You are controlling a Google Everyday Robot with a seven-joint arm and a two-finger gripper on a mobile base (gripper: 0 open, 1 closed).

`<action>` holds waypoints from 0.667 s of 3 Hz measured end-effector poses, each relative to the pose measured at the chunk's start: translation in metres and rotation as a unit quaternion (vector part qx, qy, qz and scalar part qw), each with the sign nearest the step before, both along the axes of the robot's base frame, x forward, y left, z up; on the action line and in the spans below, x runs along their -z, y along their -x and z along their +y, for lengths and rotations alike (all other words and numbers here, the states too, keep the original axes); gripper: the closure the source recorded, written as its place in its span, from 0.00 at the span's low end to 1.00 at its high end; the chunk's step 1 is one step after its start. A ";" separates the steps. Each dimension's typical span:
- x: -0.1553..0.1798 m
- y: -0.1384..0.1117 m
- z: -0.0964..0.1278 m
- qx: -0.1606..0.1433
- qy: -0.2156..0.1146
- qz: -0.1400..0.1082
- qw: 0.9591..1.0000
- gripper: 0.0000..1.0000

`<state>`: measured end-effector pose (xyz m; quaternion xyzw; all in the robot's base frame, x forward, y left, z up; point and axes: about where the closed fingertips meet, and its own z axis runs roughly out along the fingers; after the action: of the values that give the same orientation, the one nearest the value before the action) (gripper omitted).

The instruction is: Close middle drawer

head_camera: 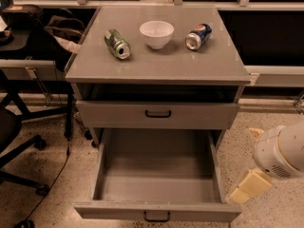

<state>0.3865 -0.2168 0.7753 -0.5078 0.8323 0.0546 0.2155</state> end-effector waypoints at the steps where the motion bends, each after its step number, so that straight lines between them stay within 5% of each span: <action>1: 0.017 0.002 0.003 -0.005 0.003 0.017 1.000 0.00; 2: 0.017 0.002 0.004 -0.005 0.004 0.016 1.000 0.00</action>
Offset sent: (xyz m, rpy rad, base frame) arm -0.0011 0.0025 -0.0149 -0.0051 0.0321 0.0057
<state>0.3846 -0.2131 0.7580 -0.5118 0.8333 0.0610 0.1999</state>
